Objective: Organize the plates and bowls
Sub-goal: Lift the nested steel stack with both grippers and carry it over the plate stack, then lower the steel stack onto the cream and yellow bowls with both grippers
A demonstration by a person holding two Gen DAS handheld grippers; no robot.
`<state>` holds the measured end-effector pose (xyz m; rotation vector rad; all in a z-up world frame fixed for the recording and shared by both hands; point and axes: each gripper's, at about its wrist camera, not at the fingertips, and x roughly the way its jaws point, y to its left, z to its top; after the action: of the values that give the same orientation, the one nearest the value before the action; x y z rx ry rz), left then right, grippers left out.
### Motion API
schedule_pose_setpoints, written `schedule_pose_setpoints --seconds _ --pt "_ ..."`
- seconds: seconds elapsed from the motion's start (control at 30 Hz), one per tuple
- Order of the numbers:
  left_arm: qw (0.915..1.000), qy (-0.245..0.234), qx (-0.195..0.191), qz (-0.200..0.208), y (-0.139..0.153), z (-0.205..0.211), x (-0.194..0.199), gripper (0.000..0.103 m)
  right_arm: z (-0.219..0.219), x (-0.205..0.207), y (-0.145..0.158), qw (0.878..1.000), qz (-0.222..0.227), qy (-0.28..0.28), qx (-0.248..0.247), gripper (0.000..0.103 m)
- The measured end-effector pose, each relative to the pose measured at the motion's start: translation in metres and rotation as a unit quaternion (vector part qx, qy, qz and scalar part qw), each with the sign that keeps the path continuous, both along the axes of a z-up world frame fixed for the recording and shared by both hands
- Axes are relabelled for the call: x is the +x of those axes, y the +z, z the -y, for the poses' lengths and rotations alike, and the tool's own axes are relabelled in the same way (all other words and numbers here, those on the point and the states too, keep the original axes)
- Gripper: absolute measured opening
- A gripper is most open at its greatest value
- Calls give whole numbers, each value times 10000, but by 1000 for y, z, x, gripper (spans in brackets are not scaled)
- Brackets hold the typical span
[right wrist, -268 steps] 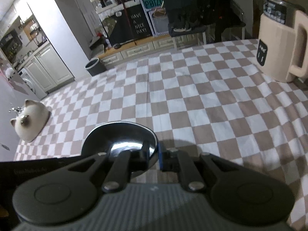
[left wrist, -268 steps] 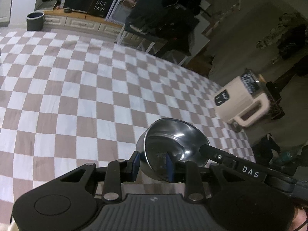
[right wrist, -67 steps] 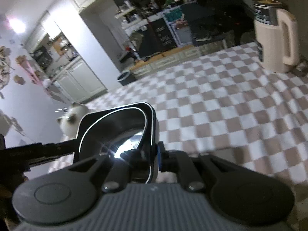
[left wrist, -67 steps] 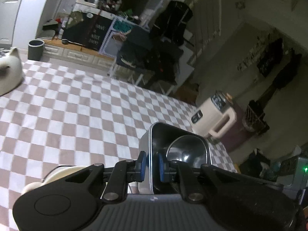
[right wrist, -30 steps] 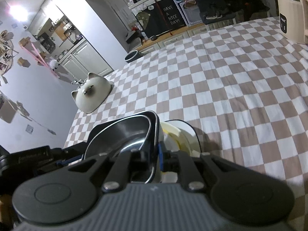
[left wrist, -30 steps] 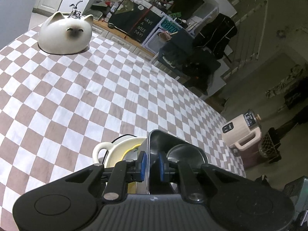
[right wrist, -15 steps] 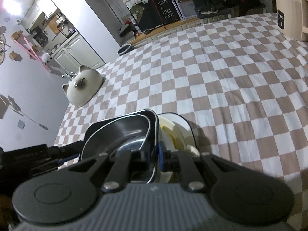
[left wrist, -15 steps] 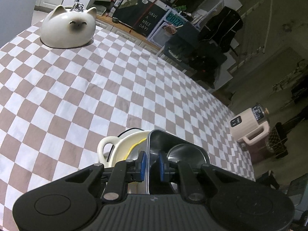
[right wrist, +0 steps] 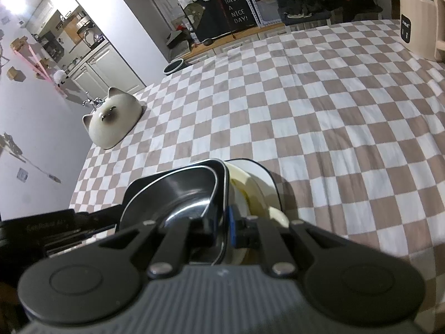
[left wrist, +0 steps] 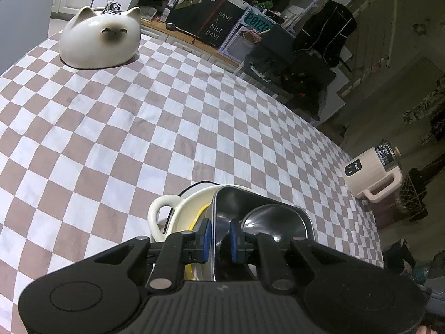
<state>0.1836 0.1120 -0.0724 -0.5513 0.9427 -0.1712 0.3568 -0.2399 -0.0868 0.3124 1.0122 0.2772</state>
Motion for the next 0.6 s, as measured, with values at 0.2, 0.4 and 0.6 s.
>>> schedule_pose_setpoints --seconds 0.2,0.4,0.6 --pt "9999 -43 136 -39 -3 5 4 14 -3 0 -3 9999 35 17 -139 13" --pt "9995 -100 282 -109 -8 10 7 14 -8 1 -7 9992 5 81 -390 13" --pt "9994 -101 326 -109 -10 11 8 14 -5 1 -7 9991 29 108 -406 13"
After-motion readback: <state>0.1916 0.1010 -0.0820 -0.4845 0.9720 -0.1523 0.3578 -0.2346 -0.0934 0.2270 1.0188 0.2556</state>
